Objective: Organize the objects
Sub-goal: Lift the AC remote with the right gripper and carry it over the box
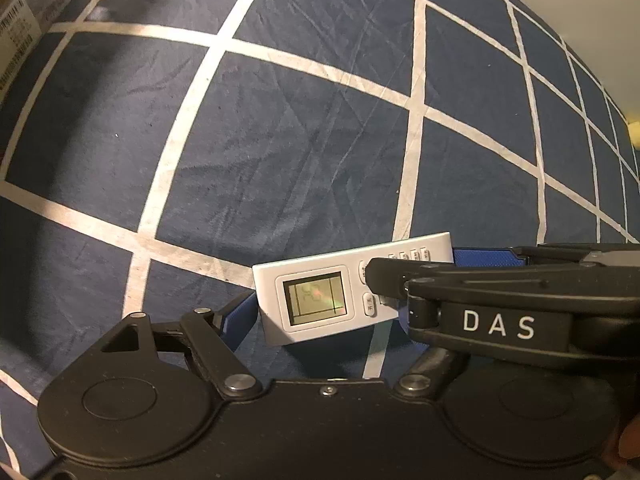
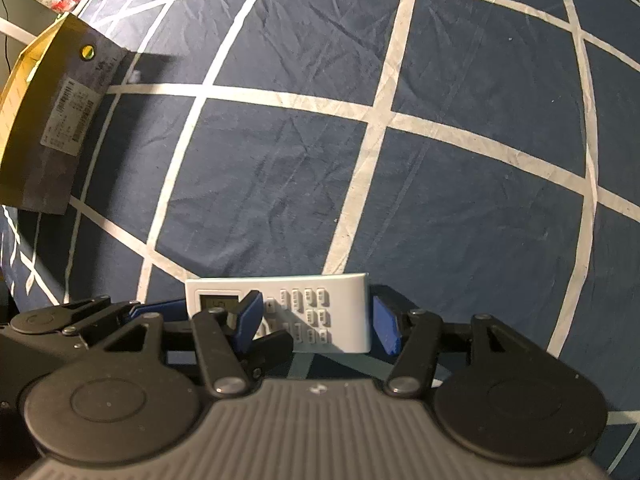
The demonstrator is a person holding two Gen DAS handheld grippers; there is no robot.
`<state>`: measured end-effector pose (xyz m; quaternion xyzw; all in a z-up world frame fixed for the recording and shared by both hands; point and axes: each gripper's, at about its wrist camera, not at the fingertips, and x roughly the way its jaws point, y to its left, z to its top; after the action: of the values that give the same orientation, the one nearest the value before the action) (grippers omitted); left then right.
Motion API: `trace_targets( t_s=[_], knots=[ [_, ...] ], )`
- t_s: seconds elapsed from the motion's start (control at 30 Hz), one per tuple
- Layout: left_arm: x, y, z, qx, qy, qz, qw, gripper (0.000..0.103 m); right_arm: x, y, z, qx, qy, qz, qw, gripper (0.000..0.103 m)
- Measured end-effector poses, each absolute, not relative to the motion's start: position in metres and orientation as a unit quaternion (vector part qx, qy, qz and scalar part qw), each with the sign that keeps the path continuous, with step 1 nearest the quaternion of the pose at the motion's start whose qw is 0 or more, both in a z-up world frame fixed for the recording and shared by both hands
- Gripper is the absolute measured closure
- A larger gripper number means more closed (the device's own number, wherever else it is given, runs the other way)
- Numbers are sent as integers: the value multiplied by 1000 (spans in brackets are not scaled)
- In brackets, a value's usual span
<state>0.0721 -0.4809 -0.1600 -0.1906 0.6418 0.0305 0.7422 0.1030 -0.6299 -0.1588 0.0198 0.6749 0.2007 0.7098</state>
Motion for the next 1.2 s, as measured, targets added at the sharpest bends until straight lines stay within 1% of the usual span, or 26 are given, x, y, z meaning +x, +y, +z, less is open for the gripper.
trace_targets(
  t_s=[0.37,0.57,1.2],
  knots=[
    [64,-469,-135,-168,628,19,760,28,86,-616,-133,39,651,189,734,45],
    [57,-449,-119,-158,620,16,768,28,80,-596,-118,48,638,186,745,45],
    [50,-324,-59,-102,586,-26,803,28,75,-471,-55,86,587,154,790,45]
  ],
)
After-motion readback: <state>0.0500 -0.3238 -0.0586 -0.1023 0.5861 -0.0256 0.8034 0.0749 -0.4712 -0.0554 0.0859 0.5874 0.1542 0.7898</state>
